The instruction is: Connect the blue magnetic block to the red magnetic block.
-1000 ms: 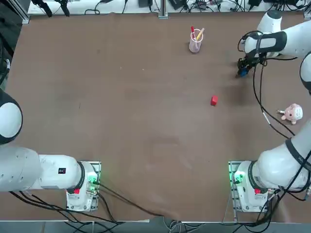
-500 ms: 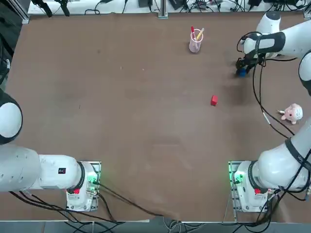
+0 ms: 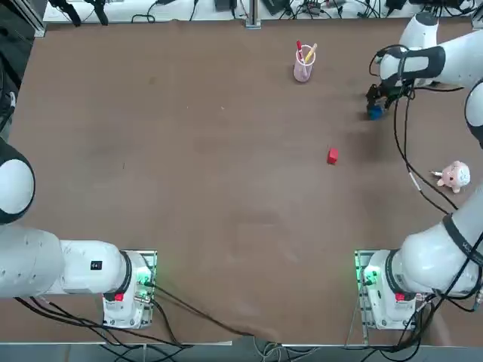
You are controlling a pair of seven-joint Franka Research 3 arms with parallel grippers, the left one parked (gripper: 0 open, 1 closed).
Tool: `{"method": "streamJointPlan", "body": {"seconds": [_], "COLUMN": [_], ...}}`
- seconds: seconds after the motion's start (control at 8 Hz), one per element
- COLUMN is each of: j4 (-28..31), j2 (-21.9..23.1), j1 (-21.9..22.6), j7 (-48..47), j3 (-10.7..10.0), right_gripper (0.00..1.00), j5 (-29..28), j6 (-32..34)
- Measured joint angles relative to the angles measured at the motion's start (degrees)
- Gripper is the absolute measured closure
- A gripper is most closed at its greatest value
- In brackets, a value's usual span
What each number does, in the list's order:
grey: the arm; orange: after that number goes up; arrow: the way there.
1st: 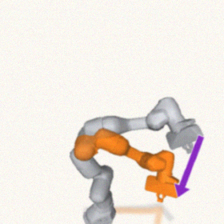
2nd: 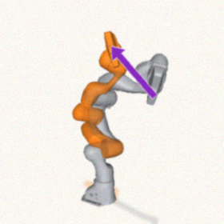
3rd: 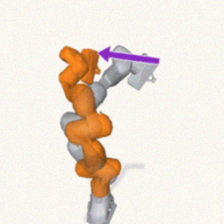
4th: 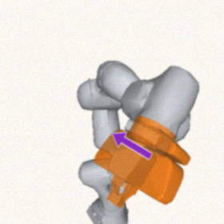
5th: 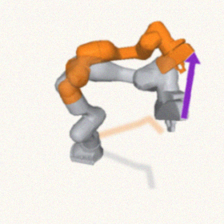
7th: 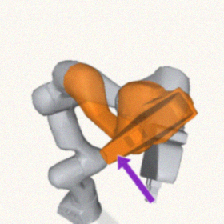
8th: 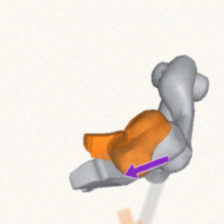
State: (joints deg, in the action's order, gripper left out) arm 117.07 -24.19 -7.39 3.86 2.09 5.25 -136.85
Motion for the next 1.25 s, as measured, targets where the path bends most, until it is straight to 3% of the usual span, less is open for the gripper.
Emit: {"method": "streamJointPlan", "body": {"seconds": [0.38, 0.75, 1.25], "j4": [-0.33, -0.02, 5.07], "j2": [6.36, 9.72, 13.01], "j1": [2.97, 10.44, 19.39], "j7": [-5.92, -13.48, -22.46], "j3": [0.11, 0.24, 0.38], "right_gripper": [0.0, 0.0, 0.0], "j5": [-0.04, -0.16, -0.43], "j6": [7.31, 13.96, 15.38]}}
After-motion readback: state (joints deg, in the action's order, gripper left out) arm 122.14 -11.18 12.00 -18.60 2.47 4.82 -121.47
